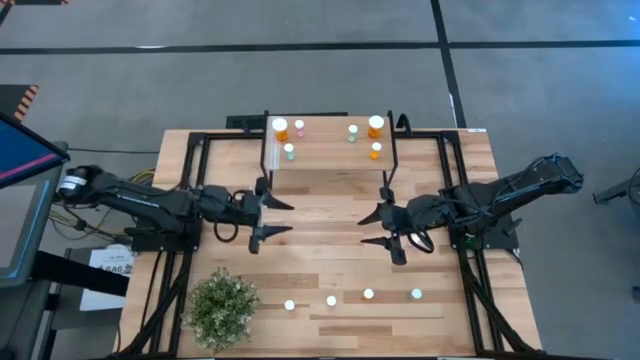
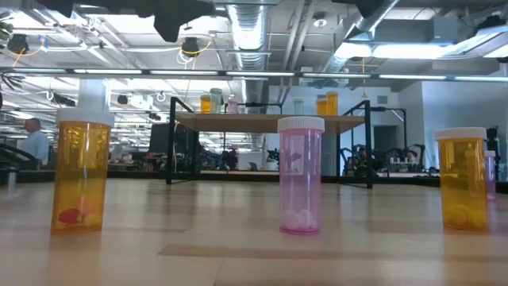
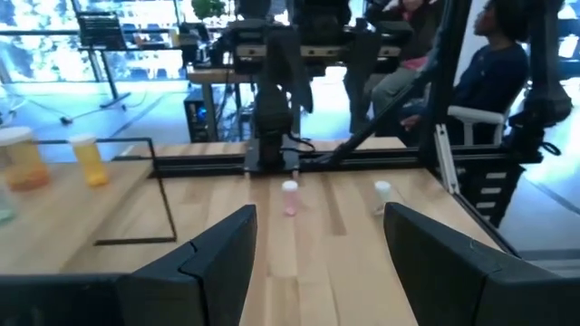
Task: Pick and place medicine bottles onto shelf by color
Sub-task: Put the pink pill bottle on the shelf
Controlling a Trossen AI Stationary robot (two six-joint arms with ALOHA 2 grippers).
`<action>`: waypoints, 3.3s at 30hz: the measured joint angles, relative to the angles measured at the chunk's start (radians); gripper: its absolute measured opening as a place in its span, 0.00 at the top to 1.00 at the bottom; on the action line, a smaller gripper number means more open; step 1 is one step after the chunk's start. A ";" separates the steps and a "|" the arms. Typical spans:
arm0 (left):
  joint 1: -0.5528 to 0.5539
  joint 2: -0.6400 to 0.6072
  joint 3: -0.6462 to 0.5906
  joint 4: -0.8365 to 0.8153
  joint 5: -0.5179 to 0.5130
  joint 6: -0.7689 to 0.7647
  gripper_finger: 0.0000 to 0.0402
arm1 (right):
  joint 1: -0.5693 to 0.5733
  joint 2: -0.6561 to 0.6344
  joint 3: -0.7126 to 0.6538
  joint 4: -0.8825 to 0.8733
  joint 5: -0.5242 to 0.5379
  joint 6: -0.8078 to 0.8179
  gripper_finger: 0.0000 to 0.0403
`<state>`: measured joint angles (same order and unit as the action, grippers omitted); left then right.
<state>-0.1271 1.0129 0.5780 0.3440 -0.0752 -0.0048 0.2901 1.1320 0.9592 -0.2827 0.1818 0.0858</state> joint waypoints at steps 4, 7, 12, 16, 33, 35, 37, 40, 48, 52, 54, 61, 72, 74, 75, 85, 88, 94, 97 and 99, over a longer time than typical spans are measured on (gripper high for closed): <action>-0.004 0.008 0.000 0.036 0.001 0.004 0.42 | 0.000 0.000 0.000 0.000 0.000 -0.004 0.43; -0.001 -0.008 0.000 0.030 0.002 0.009 0.42 | 0.000 0.000 0.000 -0.001 0.000 -0.004 0.43; -0.007 0.001 0.000 0.034 0.008 -0.003 0.42 | 0.004 0.000 0.000 -0.001 0.000 -0.004 0.43; -0.024 0.031 0.000 0.041 0.008 -0.008 0.42 | 0.005 0.000 0.000 -0.007 -0.007 0.001 0.43; -0.028 0.048 0.000 0.074 0.008 -0.011 0.43 | 0.036 0.000 0.000 -0.533 -0.166 0.407 0.43; -0.028 0.048 0.000 0.074 0.008 -0.022 0.43 | 0.045 0.000 0.000 -0.624 -0.161 0.492 0.43; -0.028 0.048 0.000 0.074 0.008 -0.026 0.43 | 0.042 0.001 0.000 -0.713 -0.159 0.569 0.43; -0.029 0.048 0.000 0.074 0.008 -0.034 0.43 | 0.033 0.002 0.000 -0.799 -0.154 0.658 0.43; -0.030 0.048 0.000 0.073 0.009 -0.036 0.43 | 0.021 0.002 0.000 -0.821 -0.130 0.677 0.43; -0.030 0.047 0.000 0.073 0.015 -0.037 0.43 | 0.013 0.002 0.000 -0.842 -0.076 0.699 0.43; -0.030 0.048 0.000 0.073 0.016 -0.037 0.43 | 0.001 0.002 -0.006 -0.842 -0.074 0.711 0.43; -0.030 0.048 0.000 0.072 0.016 -0.037 0.43 | -0.057 0.002 -0.117 -0.817 -0.095 0.730 0.43; -0.030 0.048 0.000 0.072 0.016 -0.037 0.43 | -0.084 0.003 -0.215 -0.759 -0.129 0.730 0.43; -0.030 0.048 0.000 0.072 0.016 -0.037 0.43 | -0.084 0.002 -0.225 -0.731 -0.130 0.729 0.42; -0.030 0.048 0.000 0.072 0.016 -0.037 0.43 | -0.084 0.002 -0.233 -0.713 -0.129 0.729 0.41; -0.030 0.048 0.000 0.062 0.016 -0.037 0.43 | -0.084 0.002 -0.323 -0.650 -0.137 0.753 0.33; -0.030 0.048 0.000 0.063 0.016 -0.037 0.43 | -0.084 0.002 -0.343 -0.621 -0.136 0.753 0.33; -0.030 0.048 0.000 0.064 0.016 -0.042 0.43 | -0.083 0.002 -0.349 -0.586 -0.136 0.744 0.40; -0.030 0.047 0.000 0.064 0.016 -0.042 0.43 | -0.083 0.003 -0.349 -0.580 -0.137 0.744 0.48; -0.030 0.048 0.000 0.065 0.016 -0.042 0.43 | -0.083 0.003 -0.349 -0.575 -0.138 0.741 0.54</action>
<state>-0.1570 1.0607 0.5785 0.4088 -0.0593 -0.0471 0.2070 1.1347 0.6102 -0.8581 0.0440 0.8268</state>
